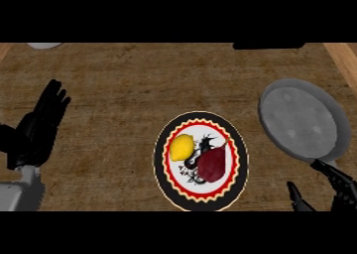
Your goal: Pick the pear from the plate and place it in the pan
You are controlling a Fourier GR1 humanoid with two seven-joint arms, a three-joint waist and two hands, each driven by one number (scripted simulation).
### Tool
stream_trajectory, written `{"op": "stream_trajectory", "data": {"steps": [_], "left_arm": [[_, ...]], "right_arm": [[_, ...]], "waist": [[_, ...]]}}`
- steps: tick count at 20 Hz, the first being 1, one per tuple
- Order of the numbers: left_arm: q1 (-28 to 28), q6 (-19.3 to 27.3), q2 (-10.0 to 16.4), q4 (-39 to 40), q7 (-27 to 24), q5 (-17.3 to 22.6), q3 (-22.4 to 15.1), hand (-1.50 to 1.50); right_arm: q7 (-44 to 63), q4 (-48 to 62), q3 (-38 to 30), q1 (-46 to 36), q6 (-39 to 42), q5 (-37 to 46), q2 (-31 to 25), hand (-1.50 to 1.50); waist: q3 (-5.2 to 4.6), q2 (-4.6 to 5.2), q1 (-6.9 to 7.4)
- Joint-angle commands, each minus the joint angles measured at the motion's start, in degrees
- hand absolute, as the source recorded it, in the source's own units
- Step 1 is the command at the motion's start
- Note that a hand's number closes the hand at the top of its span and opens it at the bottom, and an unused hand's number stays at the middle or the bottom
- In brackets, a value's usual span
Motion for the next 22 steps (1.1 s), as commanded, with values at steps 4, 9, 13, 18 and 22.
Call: {"op": "stream_trajectory", "data": {"steps": [4, 9, 13, 18, 22], "left_arm": [[1.92, 1.08, -3.28, 0.04, -1.58, -3.01, -2.69, 0.0], [-0.59, -1.36, -1.28, -1.02, 0.91, -0.82, -0.29, 0.0], [-1.34, 1.56, -3.4, -2.52, 3.13, -2.71, -2.33, 0.0], [-0.86, 0.24, -3.49, -1.95, 1.77, -2.7, -1.97, 0.0], [-2.41, 0.02, -3.52, -0.67, 1.67, -3.32, -2.15, 0.0]], "right_arm": [[-3.58, -4.81, 0.67, 9.91, -3.23, 10.31, -3.84, -1.5], [13.41, -17.73, 5.31, 8.82, -5.04, 20.06, -8.36, -1.5], [26.74, -20.97, 4.14, 7.11, -2.24, 27.4, -15.24, -1.5], [44.16, -25.46, 10.88, 0.01, 3.85, 37.43, -17.06, -1.5], [50.36, -22.35, 13.29, -2.14, 14.95, 36.31, -22.23, -1.5]], "waist": [[-0.01, 0.27, 1.47], [-0.09, 0.41, 2.12], [-0.13, 0.53, 2.58], [-0.13, 0.58, 2.84], [-0.11, 0.72, 3.04]]}}
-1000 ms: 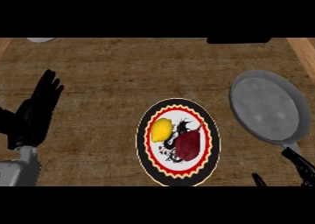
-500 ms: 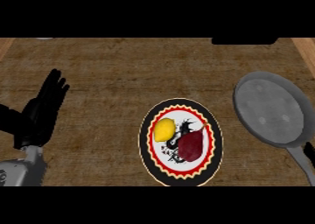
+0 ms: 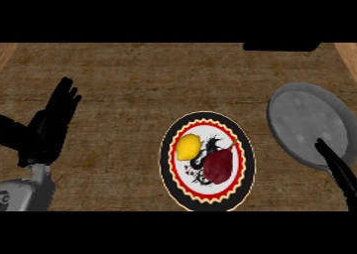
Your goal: Pick the pear from the plate and place it in the pan
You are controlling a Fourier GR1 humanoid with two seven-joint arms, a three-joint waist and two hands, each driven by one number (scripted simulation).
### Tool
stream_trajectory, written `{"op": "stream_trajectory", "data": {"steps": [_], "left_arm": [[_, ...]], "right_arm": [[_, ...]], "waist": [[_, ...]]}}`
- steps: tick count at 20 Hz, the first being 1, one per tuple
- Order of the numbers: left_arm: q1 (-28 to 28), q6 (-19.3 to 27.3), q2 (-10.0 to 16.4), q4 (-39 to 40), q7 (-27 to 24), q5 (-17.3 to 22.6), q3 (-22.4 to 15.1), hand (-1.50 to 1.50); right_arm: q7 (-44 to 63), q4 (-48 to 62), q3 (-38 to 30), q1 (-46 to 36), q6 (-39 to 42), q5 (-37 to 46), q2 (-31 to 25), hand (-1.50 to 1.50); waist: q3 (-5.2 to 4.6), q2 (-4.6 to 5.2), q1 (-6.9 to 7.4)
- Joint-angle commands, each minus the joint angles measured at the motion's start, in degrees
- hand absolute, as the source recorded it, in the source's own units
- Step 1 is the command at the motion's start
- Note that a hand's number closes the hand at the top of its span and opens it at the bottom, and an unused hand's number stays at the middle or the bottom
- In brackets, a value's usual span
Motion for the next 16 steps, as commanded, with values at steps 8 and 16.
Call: {"op": "stream_trajectory", "data": {"steps": [8, 16], "left_arm": [[-0.18, -1.39, 0.11, -0.68, 0.67, 0.07, 3.0, 0.0], [1.49, -2.5, -0.25, -2.46, 1.89, 0.14, 3.73, 0.0]], "right_arm": [[22.73, -1.78, 13.19, -10.87, 15.93, 9.67, 2.13, -1.5], [37.86, -2.84, 17.3, -19.71, 24.34, 19.97, 6.04, -1.5]], "waist": [[0.14, -0.28, -0.72], [0.14, -0.29, -0.55]]}}
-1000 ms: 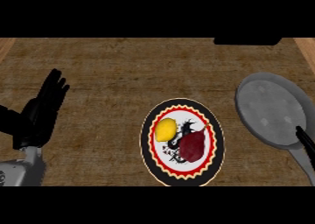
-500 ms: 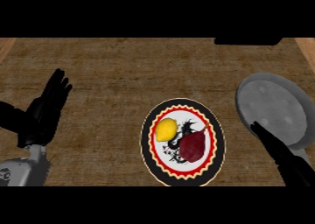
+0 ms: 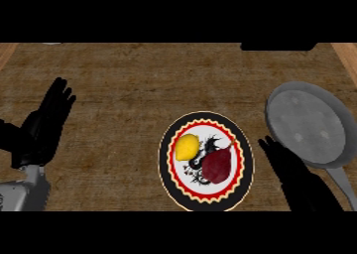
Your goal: Pick the pear from the plate and place it in the pan
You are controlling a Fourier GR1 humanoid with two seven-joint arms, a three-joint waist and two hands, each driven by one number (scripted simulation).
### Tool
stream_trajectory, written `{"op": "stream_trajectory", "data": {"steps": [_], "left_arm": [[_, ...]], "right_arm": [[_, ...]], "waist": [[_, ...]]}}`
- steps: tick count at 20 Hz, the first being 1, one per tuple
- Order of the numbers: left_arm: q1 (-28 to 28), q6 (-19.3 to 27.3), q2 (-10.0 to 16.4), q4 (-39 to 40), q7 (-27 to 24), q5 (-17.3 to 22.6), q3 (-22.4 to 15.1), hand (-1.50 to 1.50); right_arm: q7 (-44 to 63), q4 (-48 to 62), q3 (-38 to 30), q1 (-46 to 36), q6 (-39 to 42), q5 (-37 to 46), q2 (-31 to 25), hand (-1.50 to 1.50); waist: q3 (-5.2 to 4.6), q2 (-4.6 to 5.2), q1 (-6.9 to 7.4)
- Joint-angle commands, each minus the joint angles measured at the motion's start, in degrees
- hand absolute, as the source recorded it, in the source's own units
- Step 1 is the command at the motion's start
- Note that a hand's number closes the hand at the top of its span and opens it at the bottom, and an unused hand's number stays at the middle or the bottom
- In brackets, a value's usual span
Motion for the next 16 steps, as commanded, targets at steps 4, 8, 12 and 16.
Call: {"op": "stream_trajectory", "data": {"steps": [4, 8, 12, 16], "left_arm": [[-1.25, 0.03, -3.28, 3.86, -2.31, -2.9, -0.11, 0.0], [-1.09, -0.46, -2.19, -0.35, 1.46, -2.97, 0.92, 0.0], [-2.11, -0.78, -2.93, 0.34, 1.81, -3.37, 1.12, 0.0], [0.39, -2.02, -4.67, 0.9, -0.77, -3.66, 0.73, 0.0]], "right_arm": [[7.31, -3.3, 2.15, -4.21, 6.17, 5.16, 5.37, -1.5], [4.98, 7.58, 2.4, -10.06, 3.84, 7.22, 11.36, -1.5], [5.68, 13.01, 1.41, -11.95, 5.03, 8.37, 13.4, -1.5], [9.08, 15.8, -0.63, -16.41, 8.36, 8.68, 16.85, -1.5]], "waist": [[0.03, 0.03, -0.36], [0.05, 0.03, -0.09], [0.06, 0.05, -0.01], [0.04, 0.06, 0.16]]}}
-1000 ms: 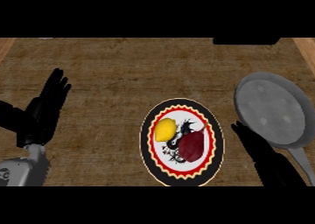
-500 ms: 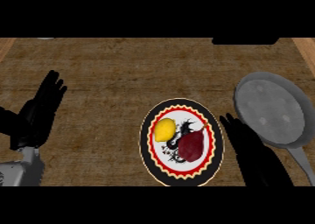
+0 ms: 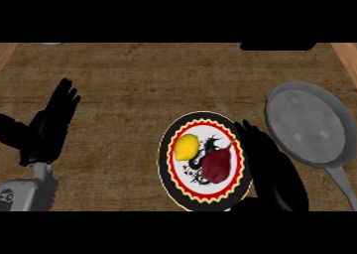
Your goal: Pick the pear from the plate and place it in the pan
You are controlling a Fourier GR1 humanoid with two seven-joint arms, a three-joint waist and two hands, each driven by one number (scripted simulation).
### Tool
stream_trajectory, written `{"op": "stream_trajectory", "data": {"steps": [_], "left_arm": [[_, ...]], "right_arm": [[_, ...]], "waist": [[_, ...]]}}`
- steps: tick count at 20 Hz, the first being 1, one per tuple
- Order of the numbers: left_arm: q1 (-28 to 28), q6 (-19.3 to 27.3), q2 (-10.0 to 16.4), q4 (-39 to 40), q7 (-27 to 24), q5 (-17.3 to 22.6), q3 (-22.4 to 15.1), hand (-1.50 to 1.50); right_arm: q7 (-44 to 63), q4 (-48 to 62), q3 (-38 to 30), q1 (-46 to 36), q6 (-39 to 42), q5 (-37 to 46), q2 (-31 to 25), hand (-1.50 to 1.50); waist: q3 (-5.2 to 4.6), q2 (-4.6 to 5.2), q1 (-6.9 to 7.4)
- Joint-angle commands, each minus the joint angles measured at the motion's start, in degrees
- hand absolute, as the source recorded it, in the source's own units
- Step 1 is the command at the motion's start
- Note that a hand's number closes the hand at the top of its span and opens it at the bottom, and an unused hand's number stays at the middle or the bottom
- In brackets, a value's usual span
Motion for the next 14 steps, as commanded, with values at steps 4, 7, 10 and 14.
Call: {"op": "stream_trajectory", "data": {"steps": [4, 7, 10, 14], "left_arm": [[1.49, -0.66, -0.89, -2.84, 0.9, -1.01, 0.62, 0.0], [4.72, -1.37, -1.51, -6.39, 1.51, -1.47, 0.65, 0.0], [1.46, -0.03, -2.69, -3.01, 1.94, -2.93, 0.67, 0.0], [0.3, -1.99, -2.13, -0.95, 0.89, -2.76, 1.82, 0.0]], "right_arm": [[-3.72, 10.83, -5.53, -5.4, -0.81, 0.85, 3.25, -1.5], [-4.12, 5.1, -2.67, 0.67, -0.87, 2.13, 3.12, -1.5], [-5.9, 11.49, -5.65, -3.48, 0.53, 1.3, 4.63, -1.5], [-8.04, 14.92, -5.11, -3.3, -1.16, 3.5, 5.5, -1.5]], "waist": [[0.01, 0.01, 0.11], [0.01, -0.05, -0.02], [0.01, 0.0, -0.02], [0.01, 0.0, -0.04]]}}
